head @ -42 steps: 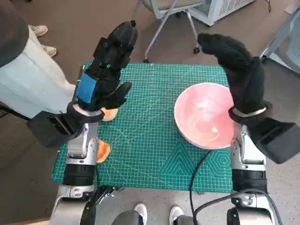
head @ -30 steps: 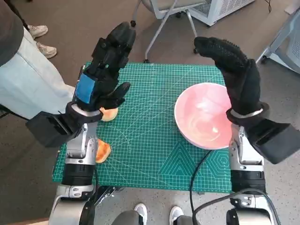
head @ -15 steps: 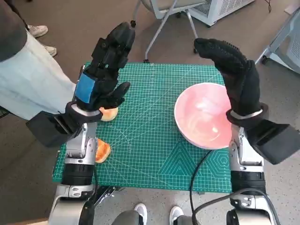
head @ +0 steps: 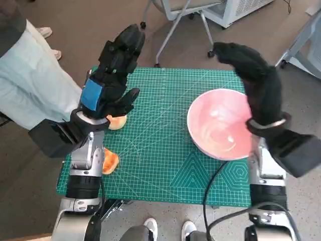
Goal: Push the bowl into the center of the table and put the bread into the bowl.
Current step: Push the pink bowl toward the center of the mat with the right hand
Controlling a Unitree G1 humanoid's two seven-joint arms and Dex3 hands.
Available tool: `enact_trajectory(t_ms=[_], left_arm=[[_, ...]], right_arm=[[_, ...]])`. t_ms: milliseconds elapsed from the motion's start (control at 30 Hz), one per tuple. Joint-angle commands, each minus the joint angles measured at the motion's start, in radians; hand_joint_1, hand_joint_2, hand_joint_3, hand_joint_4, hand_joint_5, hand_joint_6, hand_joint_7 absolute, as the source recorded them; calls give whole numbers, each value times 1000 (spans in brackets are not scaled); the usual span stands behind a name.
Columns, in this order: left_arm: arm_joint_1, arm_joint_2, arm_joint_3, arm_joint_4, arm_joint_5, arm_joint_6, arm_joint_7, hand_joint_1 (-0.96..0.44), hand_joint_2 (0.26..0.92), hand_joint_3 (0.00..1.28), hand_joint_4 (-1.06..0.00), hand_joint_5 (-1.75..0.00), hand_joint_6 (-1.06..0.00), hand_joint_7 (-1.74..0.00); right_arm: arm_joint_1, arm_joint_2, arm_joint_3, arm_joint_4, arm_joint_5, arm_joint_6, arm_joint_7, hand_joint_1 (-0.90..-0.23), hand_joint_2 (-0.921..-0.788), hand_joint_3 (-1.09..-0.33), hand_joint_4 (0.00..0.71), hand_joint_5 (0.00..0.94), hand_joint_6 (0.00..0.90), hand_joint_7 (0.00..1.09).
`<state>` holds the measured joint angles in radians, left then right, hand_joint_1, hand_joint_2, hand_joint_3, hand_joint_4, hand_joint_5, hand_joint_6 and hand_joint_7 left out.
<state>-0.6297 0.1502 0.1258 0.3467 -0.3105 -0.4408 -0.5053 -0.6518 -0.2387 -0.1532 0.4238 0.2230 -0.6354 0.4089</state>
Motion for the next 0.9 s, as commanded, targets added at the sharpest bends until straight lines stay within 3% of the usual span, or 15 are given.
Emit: enact_trajectory(t_ms=[33, 133, 433, 633, 900], left_arm=[[1, 3, 1, -7, 2, -11, -1, -668, 921, 476, -53, -8, 1, -379], [4, 4, 4, -4, 0, -15, -3, -662, 921, 476, -53, -8, 1, -377], [4, 5, 10, 11, 1, -27, -3, -660, 921, 481, -54, -8, 1, -357], [3, 5, 9, 14, 2, -30, 1, -663, 921, 486, -55, -7, 1, -354], [2, 3, 10, 17, 1, -30, 4, -666, 921, 487, -55, -7, 1, -356]], right_arm=[[5, -65, -72, 182, -41, -97, -54, -650, -921, -676, 177, 4, 60, 405], [-8, -94, -105, 285, -60, -142, -97, -649, -921, -683, 181, 2, 88, 353], [-38, -169, -185, 590, -50, -195, -183, -619, -921, -728, 154, 0, 111, 279], [-46, -183, -212, 725, -47, -171, -235, -580, -921, -781, 120, 9, 117, 251], [-42, -168, -254, 830, -13, -93, -235, -571, -921, -788, 107, 3, 124, 233]])
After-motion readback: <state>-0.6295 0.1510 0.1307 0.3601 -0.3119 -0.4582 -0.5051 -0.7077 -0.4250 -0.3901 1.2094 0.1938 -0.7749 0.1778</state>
